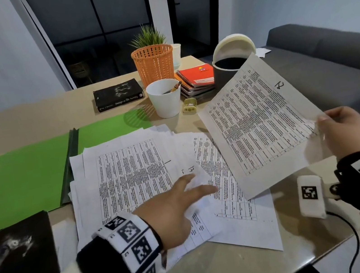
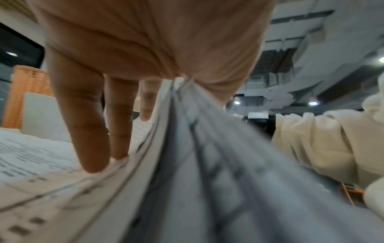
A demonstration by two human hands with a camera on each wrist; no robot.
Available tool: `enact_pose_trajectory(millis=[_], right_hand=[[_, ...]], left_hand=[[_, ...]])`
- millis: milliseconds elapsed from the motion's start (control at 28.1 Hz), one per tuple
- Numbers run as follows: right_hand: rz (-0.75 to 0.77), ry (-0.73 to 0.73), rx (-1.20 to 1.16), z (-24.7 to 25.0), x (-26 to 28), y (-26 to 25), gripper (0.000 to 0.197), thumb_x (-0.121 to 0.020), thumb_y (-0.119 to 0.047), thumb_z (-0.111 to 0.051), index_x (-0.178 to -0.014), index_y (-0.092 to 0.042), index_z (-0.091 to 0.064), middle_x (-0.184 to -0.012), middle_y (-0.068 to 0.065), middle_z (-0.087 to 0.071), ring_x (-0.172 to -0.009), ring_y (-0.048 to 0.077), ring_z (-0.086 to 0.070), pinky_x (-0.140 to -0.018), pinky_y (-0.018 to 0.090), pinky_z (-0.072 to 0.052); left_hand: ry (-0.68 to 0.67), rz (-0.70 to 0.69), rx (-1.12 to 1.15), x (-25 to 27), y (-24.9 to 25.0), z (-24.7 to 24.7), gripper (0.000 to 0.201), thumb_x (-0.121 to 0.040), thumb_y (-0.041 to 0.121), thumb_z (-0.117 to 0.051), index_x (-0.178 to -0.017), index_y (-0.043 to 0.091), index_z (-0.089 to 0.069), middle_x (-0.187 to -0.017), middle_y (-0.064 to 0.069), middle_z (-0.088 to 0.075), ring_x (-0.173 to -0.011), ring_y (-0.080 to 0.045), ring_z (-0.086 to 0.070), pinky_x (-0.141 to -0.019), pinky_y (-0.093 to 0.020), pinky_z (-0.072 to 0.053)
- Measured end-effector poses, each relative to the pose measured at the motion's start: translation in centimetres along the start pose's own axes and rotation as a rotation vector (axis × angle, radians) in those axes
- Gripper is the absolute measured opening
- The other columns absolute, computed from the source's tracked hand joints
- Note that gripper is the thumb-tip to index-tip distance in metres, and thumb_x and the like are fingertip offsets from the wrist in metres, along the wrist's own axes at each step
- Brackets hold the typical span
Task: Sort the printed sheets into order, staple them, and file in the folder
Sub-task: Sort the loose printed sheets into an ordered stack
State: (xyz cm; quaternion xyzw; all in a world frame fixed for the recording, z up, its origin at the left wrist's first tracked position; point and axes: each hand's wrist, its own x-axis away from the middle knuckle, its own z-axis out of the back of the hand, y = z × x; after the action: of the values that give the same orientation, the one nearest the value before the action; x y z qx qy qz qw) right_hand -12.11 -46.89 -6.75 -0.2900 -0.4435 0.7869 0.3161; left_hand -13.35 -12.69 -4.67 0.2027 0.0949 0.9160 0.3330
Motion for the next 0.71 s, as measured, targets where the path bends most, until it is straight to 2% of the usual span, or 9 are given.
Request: enact_pose_trajectory(millis=[36,71,107,143,214,392,463,570,713], right_hand=[[-0.006,0.000,0.002,-0.2,0.0,0.2,0.010,-0.087,-0.021,-0.051,-0.092,-0.018,-0.060,-0.083,0.007,-0.061,-0.079,0.027,-0.055,-0.075,0.033,-0.043],[-0.014,-0.003,0.004,-0.3,0.0,0.4,0.010,-0.087,-0.021,-0.051,-0.091,-0.018,-0.060,-0.085,0.008,-0.062,-0.080,0.027,-0.056,-0.077,0.035,-0.044],[-0.023,-0.007,0.005,-0.6,0.1,0.5,0.010,-0.086,-0.022,-0.052,-0.090,-0.018,-0.060,-0.085,0.008,-0.062,-0.080,0.027,-0.056,-0.079,0.036,-0.045],[-0.033,-0.011,0.004,-0.8,0.2,0.6,0.010,-0.086,-0.022,-0.052,-0.090,-0.018,-0.060,-0.086,0.007,-0.062,-0.081,0.027,-0.057,-0.080,0.038,-0.047],[-0.044,-0.022,0.008,-1.1,0.4,0.8,0.012,-0.086,-0.023,-0.052,-0.091,-0.016,-0.061,-0.086,0.008,-0.063,-0.080,0.026,-0.056,-0.079,0.039,-0.047],[-0.042,-0.040,-0.005,-1.5,0.8,0.4,0.015,-0.088,-0.020,-0.052,-0.095,-0.012,-0.062,-0.084,0.009,-0.061,-0.078,0.026,-0.054,-0.072,0.031,-0.040],[-0.034,-0.044,-0.010,-1.6,1.1,0.2,0.015,-0.088,-0.020,-0.052,-0.094,-0.012,-0.062,-0.085,0.009,-0.061,-0.078,0.025,-0.054,-0.072,0.031,-0.040],[-0.033,-0.053,-0.012,-1.6,1.3,0.0,0.014,-0.088,-0.021,-0.052,-0.092,-0.012,-0.062,-0.084,0.008,-0.061,-0.077,0.025,-0.054,-0.070,0.029,-0.038],[-0.031,-0.057,-0.014,-1.4,1.3,0.1,0.014,-0.088,-0.022,-0.052,-0.092,-0.011,-0.062,-0.085,0.008,-0.061,-0.076,0.024,-0.053,-0.070,0.029,-0.038]], left_hand=[[0.016,0.019,0.016,0.2,-0.3,0.3,0.073,-0.088,0.007,-0.036,-0.133,0.061,-0.017,-0.147,0.009,-0.020,-0.079,-0.008,-0.053,-0.070,-0.023,-0.045],[0.033,0.040,0.021,0.4,-0.5,0.5,0.069,-0.089,0.006,-0.034,-0.132,0.058,-0.023,-0.131,0.008,-0.035,-0.084,-0.011,-0.052,-0.073,-0.024,-0.044],[0.048,0.064,0.013,0.5,-0.6,0.7,0.063,-0.089,0.006,-0.032,-0.130,0.054,-0.032,-0.111,0.011,-0.040,-0.084,-0.012,-0.050,-0.075,-0.025,-0.043],[0.065,0.095,-0.003,0.6,-0.8,1.0,0.057,-0.089,0.006,-0.032,-0.125,0.048,-0.042,-0.096,0.013,-0.039,-0.083,-0.012,-0.049,-0.075,-0.026,-0.043],[0.091,0.160,-0.060,0.8,-0.9,1.3,0.042,-0.090,0.010,-0.035,-0.113,0.039,-0.056,-0.085,0.012,-0.034,-0.080,-0.012,-0.049,-0.072,-0.027,-0.042],[0.079,0.182,-0.230,0.5,0.4,1.9,0.020,-0.088,0.034,-0.047,-0.093,0.022,-0.062,-0.094,0.008,-0.041,-0.078,-0.015,-0.052,-0.068,-0.028,-0.043],[0.024,0.178,-0.329,-0.1,1.4,1.4,0.031,-0.086,0.048,-0.049,-0.090,0.018,-0.056,-0.096,0.003,-0.042,-0.077,-0.018,-0.050,-0.067,-0.029,-0.043],[-0.058,0.198,-0.392,-1.0,2.8,-0.4,0.053,-0.079,0.064,-0.049,-0.102,0.017,-0.056,-0.107,-0.001,-0.047,-0.086,-0.023,-0.052,-0.071,-0.031,-0.042],[-0.063,0.260,-0.361,-1.6,3.5,-2.1,0.058,-0.080,0.066,-0.044,-0.105,0.015,-0.056,-0.107,-0.005,-0.046,-0.086,-0.023,-0.051,-0.070,-0.033,-0.043]])
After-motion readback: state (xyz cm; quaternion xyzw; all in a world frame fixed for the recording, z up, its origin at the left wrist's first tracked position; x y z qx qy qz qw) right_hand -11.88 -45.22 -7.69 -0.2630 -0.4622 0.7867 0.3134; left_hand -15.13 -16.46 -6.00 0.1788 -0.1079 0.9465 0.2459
